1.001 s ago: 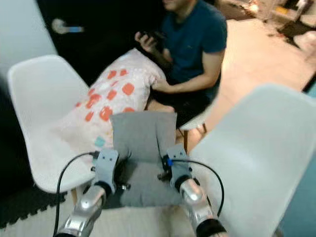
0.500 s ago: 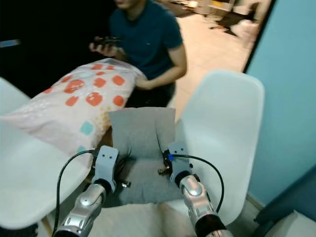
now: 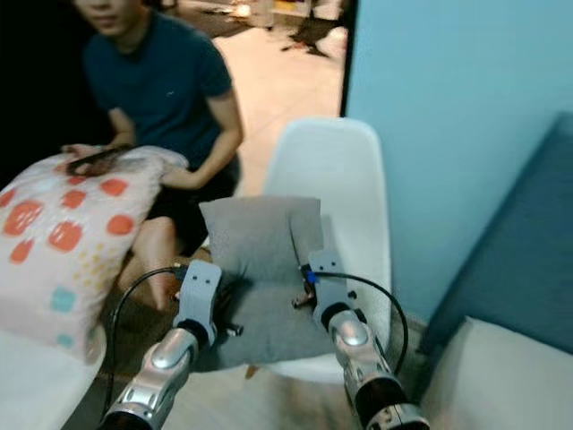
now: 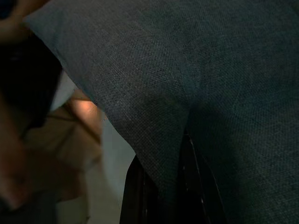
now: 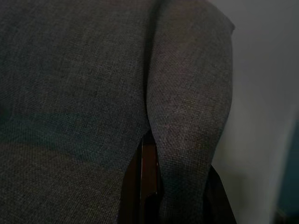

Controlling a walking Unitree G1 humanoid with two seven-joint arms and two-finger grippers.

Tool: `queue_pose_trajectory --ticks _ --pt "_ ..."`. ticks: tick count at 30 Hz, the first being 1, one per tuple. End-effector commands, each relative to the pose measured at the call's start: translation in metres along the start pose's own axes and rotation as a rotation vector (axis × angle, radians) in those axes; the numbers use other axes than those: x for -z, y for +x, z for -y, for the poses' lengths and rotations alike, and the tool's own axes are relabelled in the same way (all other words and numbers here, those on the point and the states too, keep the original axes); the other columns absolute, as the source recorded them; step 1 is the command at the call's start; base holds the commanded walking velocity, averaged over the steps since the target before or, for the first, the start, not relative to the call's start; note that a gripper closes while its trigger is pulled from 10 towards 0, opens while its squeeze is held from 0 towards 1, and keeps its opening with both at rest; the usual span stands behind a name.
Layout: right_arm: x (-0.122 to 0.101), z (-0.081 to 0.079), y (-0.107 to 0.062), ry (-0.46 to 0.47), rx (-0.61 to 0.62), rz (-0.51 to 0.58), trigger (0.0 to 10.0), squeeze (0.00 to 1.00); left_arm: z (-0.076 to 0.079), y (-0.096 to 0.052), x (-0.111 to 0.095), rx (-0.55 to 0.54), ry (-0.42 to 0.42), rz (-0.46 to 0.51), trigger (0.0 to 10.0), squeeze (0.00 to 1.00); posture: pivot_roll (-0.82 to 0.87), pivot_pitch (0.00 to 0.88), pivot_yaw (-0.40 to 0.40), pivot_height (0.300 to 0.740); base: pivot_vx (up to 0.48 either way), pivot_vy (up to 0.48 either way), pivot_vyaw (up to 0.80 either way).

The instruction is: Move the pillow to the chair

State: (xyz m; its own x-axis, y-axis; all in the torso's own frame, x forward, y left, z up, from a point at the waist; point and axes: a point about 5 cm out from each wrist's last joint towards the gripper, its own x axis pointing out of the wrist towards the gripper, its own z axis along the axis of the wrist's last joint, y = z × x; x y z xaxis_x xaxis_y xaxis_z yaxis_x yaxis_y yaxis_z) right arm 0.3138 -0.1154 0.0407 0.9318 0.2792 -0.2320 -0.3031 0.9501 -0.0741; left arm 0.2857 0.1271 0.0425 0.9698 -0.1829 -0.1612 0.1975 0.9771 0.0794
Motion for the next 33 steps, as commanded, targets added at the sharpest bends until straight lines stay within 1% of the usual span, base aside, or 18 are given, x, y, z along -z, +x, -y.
queue_pose_trajectory --ticks 1,2,3,8,12,14,15,16,19,23,27,30,33 --pt "0.014 0.043 -0.013 0.025 0.212 -0.063 10.0 0.0 -0.05 -0.008 0.001 -0.238 -0.035 -0.007 10.0 0.0 0.06 0.086 0.013 0.74 0.0 0.0 -0.8" --pt "0.013 0.038 -0.011 0.011 0.179 -0.063 10.0 0.0 -0.054 -0.007 -0.001 -0.259 -0.039 0.0 10.0 0.0 0.06 0.083 0.018 0.74 0.0 0.0 -0.8" --pt "0.013 0.036 -0.011 0.008 0.165 -0.061 10.0 0.0 -0.054 -0.008 -0.001 -0.261 -0.039 0.001 10.0 0.0 0.05 0.085 0.019 0.74 0.0 0.0 -0.8" --pt "0.015 0.034 -0.011 0.016 0.147 -0.072 10.0 0.0 -0.051 -0.01 0.002 -0.25 -0.025 -0.003 10.0 0.0 0.06 0.092 0.01 0.74 0.0 0.0 -0.8" --pt "0.017 0.032 -0.011 0.013 0.132 -0.084 10.0 0.0 -0.052 -0.011 0.002 -0.268 -0.036 -0.001 10.0 0.0 0.06 0.094 0.005 0.74 0.0 0.0 -0.8" --pt "0.02 0.025 -0.01 0.012 0.077 -0.104 10.0 0.0 -0.054 -0.012 0.002 -0.287 -0.049 0.004 10.0 0.0 0.06 0.095 0.003 0.74 0.0 0.0 -0.8" --pt "0.02 0.025 -0.01 0.012 0.077 -0.104 10.0 0.0 -0.054 -0.012 0.002 -0.287 -0.049 0.004 10.0 0.0 0.06 0.095 0.003 0.74 0.0 0.0 -0.8" --pt "0.021 0.017 -0.009 -0.02 0.001 -0.12 10.0 0.0 -0.055 -0.014 0.002 -0.3 -0.052 0.009 10.0 0.0 0.06 0.095 0.002 0.74 0.0 0.0 0.0" --pt "0.023 0.009 -0.008 -0.017 -0.051 -0.134 10.0 0.0 -0.057 -0.016 0.002 -0.326 -0.048 0.008 10.0 0.0 0.07 0.098 -0.011 0.74 0.0 0.0 0.0" --pt "0.022 0.005 -0.007 -0.026 -0.08 -0.135 10.0 0.0 -0.058 -0.016 0.0 -0.338 -0.051 0.021 10.0 0.0 0.07 0.1 -0.018 0.74 0.0 0.0 0.0" --pt "0.021 0.004 -0.006 -0.026 -0.09 -0.134 10.0 0.0 -0.057 -0.017 -0.001 -0.34 -0.052 0.03 10.0 0.0 0.08 0.1 -0.02 0.74 0.0 0.0 0.0" --pt "0.021 0.003 -0.006 -0.028 -0.105 -0.135 10.0 0.0 -0.056 -0.019 -0.003 -0.342 -0.064 0.064 10.0 0.0 0.07 0.1 -0.02 0.74 0.0 0.0 0.0" --pt "0.021 0.003 -0.006 -0.028 -0.112 -0.135 10.0 0.0 -0.055 -0.02 -0.004 -0.342 -0.065 0.069 10.0 0.0 0.07 0.099 -0.019 0.74 0.354 0.0 0.0"
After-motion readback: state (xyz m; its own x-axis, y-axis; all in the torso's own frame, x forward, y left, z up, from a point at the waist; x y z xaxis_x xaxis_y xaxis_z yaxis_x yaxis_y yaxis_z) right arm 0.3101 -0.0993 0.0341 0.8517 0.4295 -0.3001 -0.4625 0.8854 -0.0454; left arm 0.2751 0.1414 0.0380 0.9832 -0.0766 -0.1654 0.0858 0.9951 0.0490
